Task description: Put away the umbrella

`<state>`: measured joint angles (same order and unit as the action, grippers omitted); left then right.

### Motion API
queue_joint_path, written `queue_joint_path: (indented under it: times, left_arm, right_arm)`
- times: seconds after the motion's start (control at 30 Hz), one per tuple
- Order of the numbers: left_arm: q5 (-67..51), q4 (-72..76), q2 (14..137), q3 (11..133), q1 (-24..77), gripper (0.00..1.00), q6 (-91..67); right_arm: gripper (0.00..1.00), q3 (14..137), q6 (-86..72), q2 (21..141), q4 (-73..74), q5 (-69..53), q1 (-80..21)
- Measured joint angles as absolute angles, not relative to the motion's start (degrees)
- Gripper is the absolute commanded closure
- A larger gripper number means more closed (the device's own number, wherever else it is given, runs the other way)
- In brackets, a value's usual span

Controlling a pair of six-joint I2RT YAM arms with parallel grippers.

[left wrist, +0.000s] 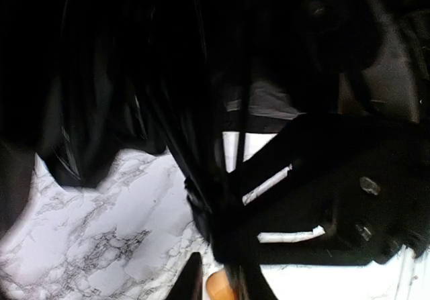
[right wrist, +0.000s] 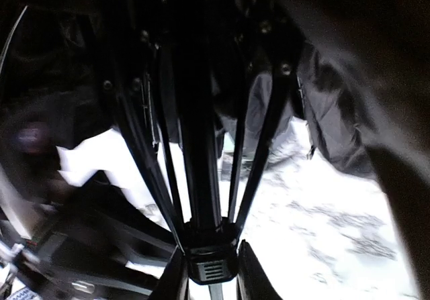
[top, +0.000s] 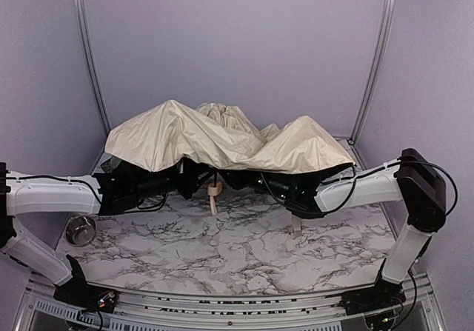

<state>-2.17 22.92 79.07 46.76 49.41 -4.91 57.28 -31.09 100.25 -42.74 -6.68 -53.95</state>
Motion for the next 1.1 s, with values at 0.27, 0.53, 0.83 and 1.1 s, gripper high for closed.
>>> queue_joint_path:
  times: [0.27,0.53,0.83,1.1]
  left_arm:
    - [-4.45,21.54,80.42,46.74,53.95,0.57,0.8]
    - [-10.11,18.5,75.11,43.18,55.2,0.53,3.01]
    - [-10.15,17.98,68.49,42.54,55.2,0.41,2.59]
    - [0.23,18.04,61.82,42.46,51.24,0.34,-2.7]
  right_arm:
    - [1.0,55.11,-31.2,97.82,-38.61,-6.81,-46.87]
    - [1.0,54.22,-25.1,84.79,-32.1,-4.58,-37.34]
    - [1.0,59.77,-5.54,75.42,-7.79,1.32,-30.35]
    - [1.0,70.35,14.17,73.28,13.37,-0.91,-30.33]
